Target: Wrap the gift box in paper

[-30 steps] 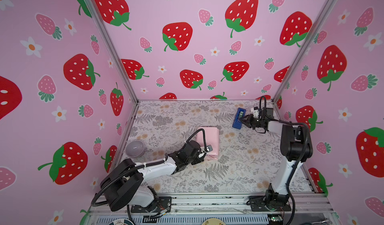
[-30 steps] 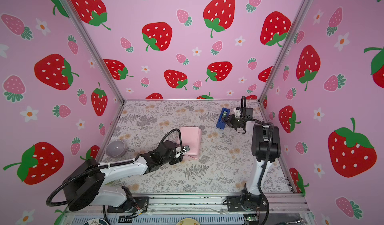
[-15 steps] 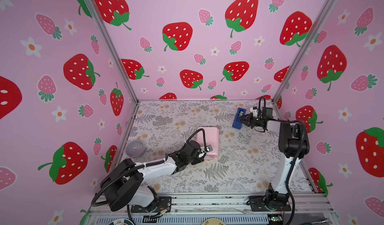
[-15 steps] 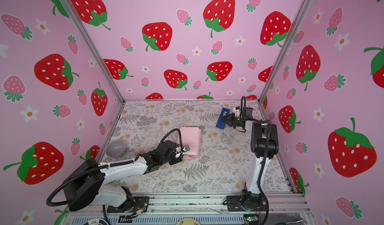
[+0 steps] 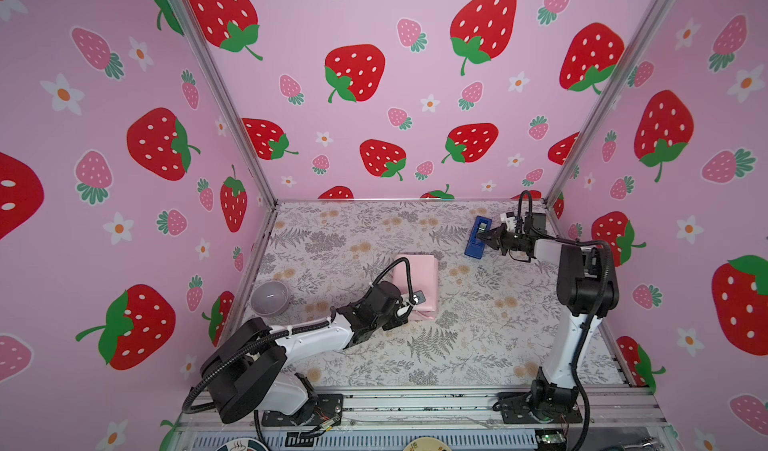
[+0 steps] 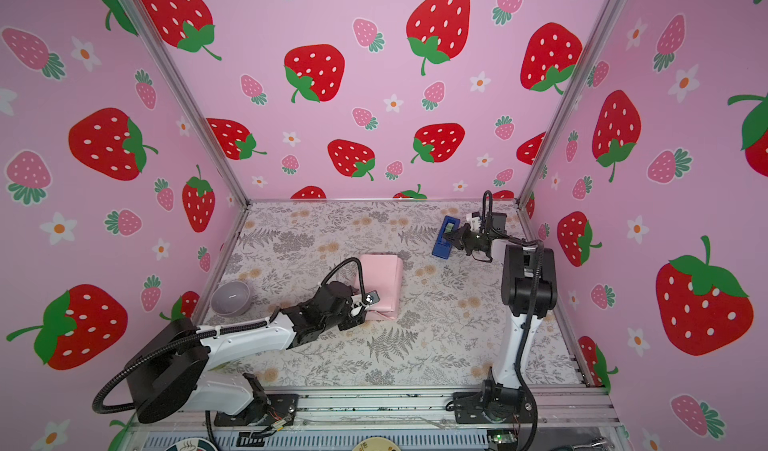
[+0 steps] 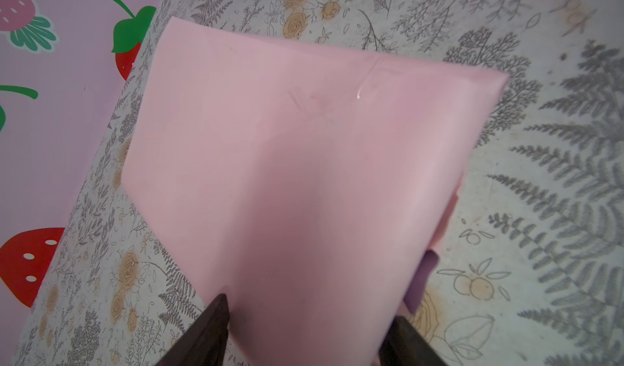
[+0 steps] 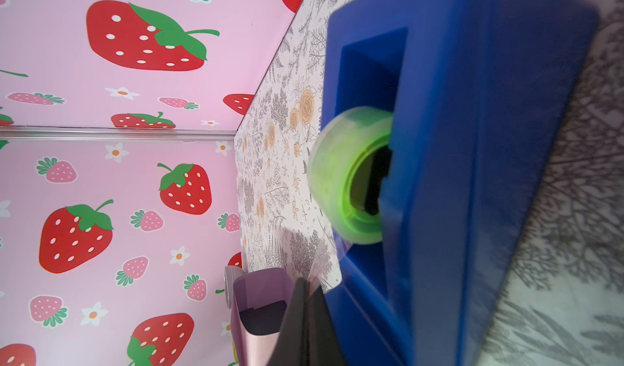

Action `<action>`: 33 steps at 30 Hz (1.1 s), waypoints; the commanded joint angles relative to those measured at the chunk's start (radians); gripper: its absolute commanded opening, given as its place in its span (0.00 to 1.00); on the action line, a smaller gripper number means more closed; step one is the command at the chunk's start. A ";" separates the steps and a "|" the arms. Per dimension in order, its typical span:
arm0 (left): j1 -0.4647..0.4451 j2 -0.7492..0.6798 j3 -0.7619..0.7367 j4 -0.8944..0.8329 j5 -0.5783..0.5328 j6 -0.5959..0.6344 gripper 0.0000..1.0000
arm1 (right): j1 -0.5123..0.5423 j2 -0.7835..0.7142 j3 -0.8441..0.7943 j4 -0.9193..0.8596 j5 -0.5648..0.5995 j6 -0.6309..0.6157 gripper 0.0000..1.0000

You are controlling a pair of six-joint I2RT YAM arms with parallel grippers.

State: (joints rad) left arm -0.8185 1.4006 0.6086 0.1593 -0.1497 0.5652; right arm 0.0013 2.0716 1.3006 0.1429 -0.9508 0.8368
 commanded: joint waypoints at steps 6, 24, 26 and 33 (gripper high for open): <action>-0.004 0.020 0.016 -0.049 0.005 0.007 0.68 | 0.047 -0.223 -0.201 0.008 -0.030 -0.011 0.00; -0.004 0.030 0.026 -0.056 0.001 0.006 0.69 | 0.110 -0.189 -0.452 -0.046 0.154 -0.194 0.00; -0.004 0.030 0.026 -0.055 0.001 0.005 0.69 | 0.108 -0.177 -0.462 -0.076 0.202 -0.225 0.00; -0.004 0.031 0.026 -0.061 0.004 0.005 0.69 | 0.093 -0.191 -0.498 -0.142 0.292 -0.280 0.00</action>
State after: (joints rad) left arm -0.8192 1.4097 0.6178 0.1555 -0.1570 0.5652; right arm 0.0952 1.8748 0.8532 0.1677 -0.7174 0.6132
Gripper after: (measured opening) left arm 0.686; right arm 0.049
